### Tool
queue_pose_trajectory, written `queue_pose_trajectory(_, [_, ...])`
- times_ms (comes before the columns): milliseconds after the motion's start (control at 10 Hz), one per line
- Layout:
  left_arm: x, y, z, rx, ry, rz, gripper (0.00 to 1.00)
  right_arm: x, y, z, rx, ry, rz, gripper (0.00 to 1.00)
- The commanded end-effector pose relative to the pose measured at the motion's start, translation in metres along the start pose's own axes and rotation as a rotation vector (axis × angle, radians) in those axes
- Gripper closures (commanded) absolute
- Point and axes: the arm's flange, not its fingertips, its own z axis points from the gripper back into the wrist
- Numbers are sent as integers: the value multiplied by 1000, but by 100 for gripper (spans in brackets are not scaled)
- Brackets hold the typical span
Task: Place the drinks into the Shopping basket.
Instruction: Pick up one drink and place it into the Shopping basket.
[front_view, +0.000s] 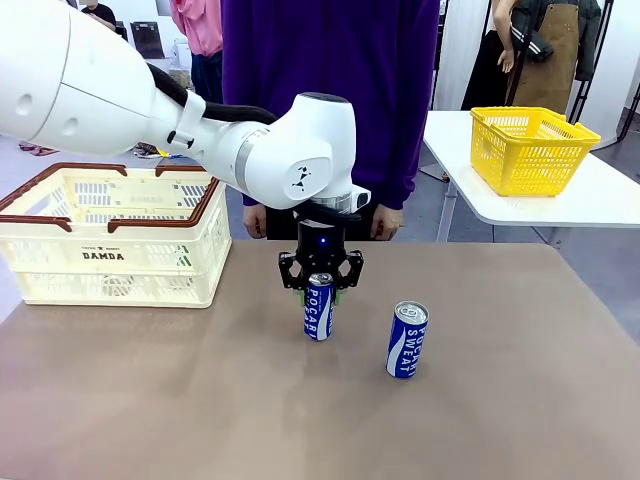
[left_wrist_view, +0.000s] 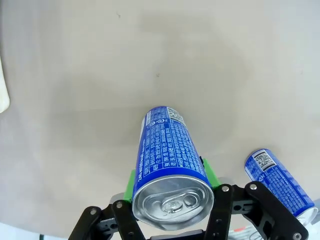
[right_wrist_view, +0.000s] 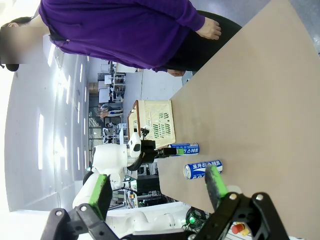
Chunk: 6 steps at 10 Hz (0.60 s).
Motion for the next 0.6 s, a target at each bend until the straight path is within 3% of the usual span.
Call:
queue_pose_trajectory(0, [0, 3, -2, -14, -6, -10, 100, 1, 1, 0, 19, -2, 22, 0])
queue_pose_trajectory(500, [-4, 10, 12, -28, -43, -20, 100, 1, 1, 0, 19, -2, 22, 0])
